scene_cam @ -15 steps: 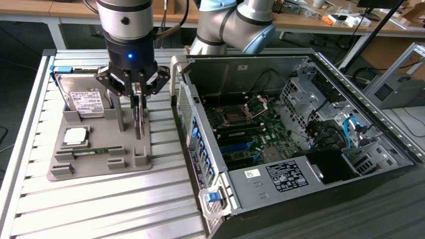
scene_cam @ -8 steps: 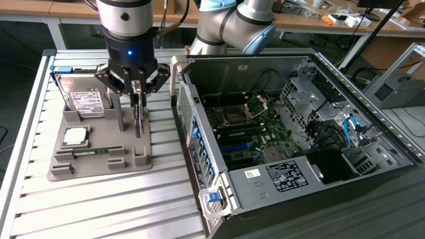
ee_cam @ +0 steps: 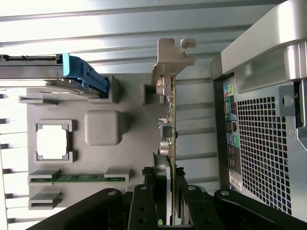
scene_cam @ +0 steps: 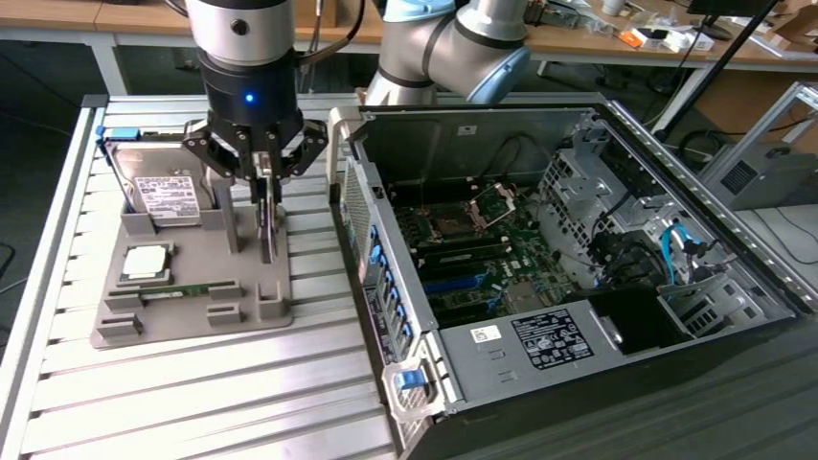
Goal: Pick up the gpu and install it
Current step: 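Pick up the gpu and move the gpu toward the slot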
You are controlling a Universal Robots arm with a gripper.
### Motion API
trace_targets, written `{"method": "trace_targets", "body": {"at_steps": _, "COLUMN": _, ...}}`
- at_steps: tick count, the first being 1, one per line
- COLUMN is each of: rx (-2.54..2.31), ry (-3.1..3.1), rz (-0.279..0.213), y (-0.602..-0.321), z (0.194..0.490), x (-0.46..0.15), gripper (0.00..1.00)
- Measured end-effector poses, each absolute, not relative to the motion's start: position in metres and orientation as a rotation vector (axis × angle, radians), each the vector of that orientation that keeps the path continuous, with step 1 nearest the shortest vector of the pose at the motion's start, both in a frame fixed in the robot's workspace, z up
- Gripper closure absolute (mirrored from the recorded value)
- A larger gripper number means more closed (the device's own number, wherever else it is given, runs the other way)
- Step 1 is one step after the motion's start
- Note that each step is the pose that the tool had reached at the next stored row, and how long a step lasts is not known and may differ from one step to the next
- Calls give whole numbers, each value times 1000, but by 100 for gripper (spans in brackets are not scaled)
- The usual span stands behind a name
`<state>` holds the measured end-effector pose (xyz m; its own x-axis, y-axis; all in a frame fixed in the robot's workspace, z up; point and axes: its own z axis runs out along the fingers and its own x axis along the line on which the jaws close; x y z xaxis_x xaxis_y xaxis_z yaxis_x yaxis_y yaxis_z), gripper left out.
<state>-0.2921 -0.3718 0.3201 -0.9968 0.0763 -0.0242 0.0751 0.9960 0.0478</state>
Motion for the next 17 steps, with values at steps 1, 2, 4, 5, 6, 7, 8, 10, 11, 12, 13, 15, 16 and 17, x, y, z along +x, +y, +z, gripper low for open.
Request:
{"method": "trace_targets", "body": {"at_steps": 1, "rx": 118, "ry": 3112, "rz": 73, "y": -372, "z": 320, "x": -292, "gripper": 73}}
{"method": "trace_targets", "body": {"at_steps": 2, "rx": 118, "ry": 3112, "rz": 73, "y": -372, "z": 321, "x": -292, "gripper": 73}}
{"method": "trace_targets", "body": {"at_steps": 4, "rx": 118, "ry": 3112, "rz": 73, "y": -372, "z": 321, "x": -292, "gripper": 73}}
{"method": "trace_targets", "body": {"at_steps": 5, "rx": 118, "ry": 3112, "rz": 73, "y": -372, "z": 322, "x": -292, "gripper": 73}}
{"method": "trace_targets", "body": {"at_steps": 6, "rx": 118, "ry": 3112, "rz": 73, "y": -372, "z": 322, "x": -292, "gripper": 73}}
{"method": "trace_targets", "body": {"at_steps": 7, "rx": 118, "ry": 3112, "rz": 73, "y": -372, "z": 322, "x": -292, "gripper": 73}}
{"method": "trace_targets", "body": {"at_steps": 8, "rx": 118, "ry": 3112, "rz": 73, "y": -372, "z": 322, "x": -292, "gripper": 73}}
{"method": "trace_targets", "body": {"at_steps": 10, "rx": 118, "ry": 3112, "rz": 73, "y": -372, "z": 323, "x": -292, "gripper": 73}}
{"method": "trace_targets", "body": {"at_steps": 11, "rx": 118, "ry": 3112, "rz": 73, "y": -372, "z": 323, "x": -292, "gripper": 73}}
{"method": "trace_targets", "body": {"at_steps": 12, "rx": 118, "ry": 3112, "rz": 73, "y": -372, "z": 323, "x": -292, "gripper": 73}}
{"method": "trace_targets", "body": {"at_steps": 13, "rx": 118, "ry": 3112, "rz": 73, "y": -372, "z": 323, "x": -292, "gripper": 73}}
{"method": "trace_targets", "body": {"at_steps": 15, "rx": 118, "ry": 3112, "rz": 73, "y": -372, "z": 323, "x": -292, "gripper": 73}}
{"method": "trace_targets", "body": {"at_steps": 16, "rx": 118, "ry": 3112, "rz": 73, "y": -372, "z": 324, "x": -292, "gripper": 73}}
{"method": "trace_targets", "body": {"at_steps": 17, "rx": 118, "ry": 3112, "rz": 73, "y": -372, "z": 324, "x": -292, "gripper": 73}}
